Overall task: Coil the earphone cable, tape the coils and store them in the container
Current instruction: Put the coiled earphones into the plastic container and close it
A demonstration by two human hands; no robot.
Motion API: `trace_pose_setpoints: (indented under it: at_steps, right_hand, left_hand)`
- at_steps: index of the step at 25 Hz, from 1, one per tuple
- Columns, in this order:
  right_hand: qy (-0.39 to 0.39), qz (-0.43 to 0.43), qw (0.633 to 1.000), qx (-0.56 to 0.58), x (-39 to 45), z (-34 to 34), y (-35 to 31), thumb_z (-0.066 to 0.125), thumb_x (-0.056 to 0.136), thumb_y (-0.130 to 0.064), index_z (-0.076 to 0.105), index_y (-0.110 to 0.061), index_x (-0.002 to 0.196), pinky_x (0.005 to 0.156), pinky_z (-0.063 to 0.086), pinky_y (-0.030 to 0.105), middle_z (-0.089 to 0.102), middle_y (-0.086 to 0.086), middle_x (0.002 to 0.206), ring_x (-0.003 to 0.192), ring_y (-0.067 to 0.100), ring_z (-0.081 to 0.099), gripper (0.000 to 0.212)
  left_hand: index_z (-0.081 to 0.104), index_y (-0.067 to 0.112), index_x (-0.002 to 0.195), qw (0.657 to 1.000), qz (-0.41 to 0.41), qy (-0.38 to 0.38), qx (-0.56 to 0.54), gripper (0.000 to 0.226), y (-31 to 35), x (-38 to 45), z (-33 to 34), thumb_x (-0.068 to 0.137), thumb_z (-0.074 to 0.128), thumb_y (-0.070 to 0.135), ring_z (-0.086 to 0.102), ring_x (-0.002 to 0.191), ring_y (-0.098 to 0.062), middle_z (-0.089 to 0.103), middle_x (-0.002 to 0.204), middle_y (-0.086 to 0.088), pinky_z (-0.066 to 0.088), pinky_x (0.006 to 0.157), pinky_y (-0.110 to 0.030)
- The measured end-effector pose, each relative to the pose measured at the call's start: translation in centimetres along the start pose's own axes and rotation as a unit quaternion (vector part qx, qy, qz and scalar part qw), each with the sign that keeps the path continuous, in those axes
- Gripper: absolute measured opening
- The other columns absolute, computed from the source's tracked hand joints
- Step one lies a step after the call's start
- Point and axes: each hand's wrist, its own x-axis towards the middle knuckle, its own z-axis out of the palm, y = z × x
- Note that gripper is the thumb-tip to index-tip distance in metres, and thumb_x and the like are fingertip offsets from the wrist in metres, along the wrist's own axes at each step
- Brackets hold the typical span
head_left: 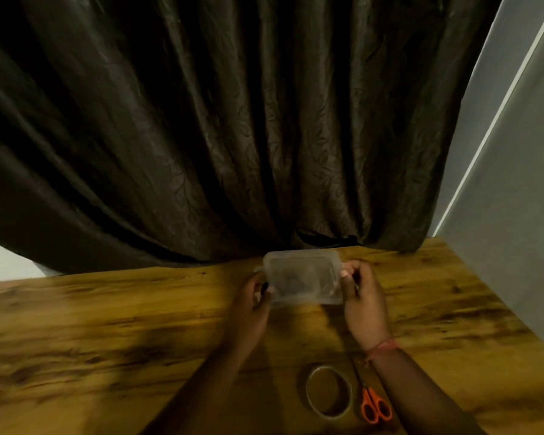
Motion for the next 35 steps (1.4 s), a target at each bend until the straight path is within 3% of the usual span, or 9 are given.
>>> trace_pose_setpoints:
  at_steps: [4, 7, 10, 12, 14, 18, 21, 29, 35]
  right_hand:
    - [0.054, 0.186, 0.972, 0.133, 1.9, 3.0, 0.6, 0.052, 0.098, -0.004, 0.055, -0.014, 0.094, 0.069, 0.049, 0.018, 0.059, -0.006, 0.084, 0.08, 0.014, 0.058, 0.012]
    - [0.054, 0.264, 0.96, 0.076, 3.0, 4.6, 2.1, 0.059, 0.092, -0.007, 0.057, -0.011, 0.093, 0.078, 0.05, 0.031, 0.064, -0.002, 0.085, 0.088, 0.026, 0.064, 0.005]
    - [-0.057, 0.249, 0.966, 0.026, 3.6, 6.1, 3.0, 0.058, 0.09, -0.001, 0.063, -0.006, 0.093, 0.088, 0.049, 0.034, 0.067, 0.008, 0.099, 0.1, 0.033, 0.063, 0.007]
    - [-0.109, 0.208, 0.972, 0.007, 3.6, 6.8, 3.6, 0.055, 0.089, 0.005, 0.068, -0.001, 0.106, 0.097, 0.049, 0.043, 0.069, 0.014, 0.112, 0.109, 0.034, 0.062, 0.022]
    - [-0.139, 0.185, 0.972, -0.037, 3.4, 7.2, 4.1, 0.054, 0.088, 0.007, 0.065, -0.003, 0.122, 0.106, 0.043, 0.042, 0.064, 0.016, 0.125, 0.119, 0.032, 0.057, 0.037]
    - [-0.159, 0.178, 0.966, -0.101, 3.2, 7.3, 5.1, 0.052, 0.089, 0.007, 0.058, -0.003, 0.132, 0.109, 0.035, 0.029, 0.056, 0.016, 0.135, 0.129, 0.03, 0.047, 0.045]
    - [-0.184, 0.177, 0.96, -0.115, 3.1, 7.3, 5.5, 0.052, 0.091, 0.005, 0.053, -0.004, 0.137, 0.112, 0.034, 0.034, 0.052, 0.015, 0.14, 0.132, 0.031, 0.046, 0.046]
    - [-0.2, 0.186, 0.952, -0.136, 0.0, 8.0, 4.7, 0.048, 0.097, -0.004, 0.035, -0.005, 0.148, 0.107, 0.033, 0.027, 0.037, 0.015, 0.148, 0.128, 0.03, 0.047, 0.052]
    - [-0.214, 0.196, 0.951, -0.109, -2.8, 9.8, 3.8, 0.051, 0.097, -0.006, 0.033, -0.008, 0.148, 0.102, 0.039, 0.026, 0.035, 0.012, 0.15, 0.128, 0.027, 0.048, 0.054]
  left_hand:
    - [0.052, 0.02, 0.138, 0.998, -0.029, 0.057, 0.013, 0.039, 1.1, 1.6, 1.2, 0.099, 0.056, 0.018, 0.058, 0.117, -0.017, 0.059, 0.131, 0.002, 0.049, 0.092, -0.035]
    - [0.055, 0.014, 0.135, 0.994, -0.058, 0.069, 0.068, 0.04, 0.4, 3.0, 1.5, 0.095, 0.058, 0.01, 0.059, 0.114, -0.027, 0.058, 0.132, -0.01, 0.049, 0.09, -0.036]
    - [0.055, 0.008, 0.134, 0.986, -0.085, 0.056, 0.13, 0.042, -0.6, 4.0, 2.0, 0.093, 0.06, 0.008, 0.057, 0.115, -0.036, 0.056, 0.131, -0.02, 0.048, 0.096, -0.046]
    - [0.052, 0.006, 0.138, 0.977, -0.103, 0.047, 0.183, 0.046, -1.3, 4.5, 2.1, 0.094, 0.06, 0.012, 0.052, 0.123, -0.037, 0.052, 0.137, -0.021, 0.044, 0.102, -0.043]
    - [0.046, 0.007, 0.142, 0.966, -0.113, 0.027, 0.232, 0.048, -1.8, 4.9, 2.3, 0.097, 0.057, 0.017, 0.046, 0.13, -0.036, 0.046, 0.144, -0.018, 0.039, 0.106, -0.039]
    - [0.035, 0.004, 0.148, 0.955, -0.118, -0.009, 0.273, 0.047, -2.1, 6.2, 2.8, 0.104, 0.045, 0.017, 0.037, 0.139, -0.033, 0.037, 0.152, -0.019, 0.029, 0.112, -0.035]
    - [0.034, 0.002, 0.148, 0.958, -0.104, -0.002, 0.268, 0.048, -2.4, 6.3, 2.8, 0.103, 0.047, 0.014, 0.043, 0.135, -0.033, 0.036, 0.151, -0.02, 0.031, 0.11, -0.033]
    - [0.056, 0.012, 0.135, 0.958, -0.062, 0.0, 0.279, 0.04, -4.2, 5.3, -0.1, 0.095, 0.058, 0.011, 0.053, 0.118, -0.034, 0.047, 0.138, -0.019, 0.045, 0.094, -0.034]
    - [0.056, 0.018, 0.128, 0.957, -0.044, 0.035, 0.286, 0.036, -6.3, 2.0, -3.2, 0.094, 0.055, 0.009, 0.057, 0.104, -0.029, 0.045, 0.131, -0.013, 0.05, 0.088, -0.035]
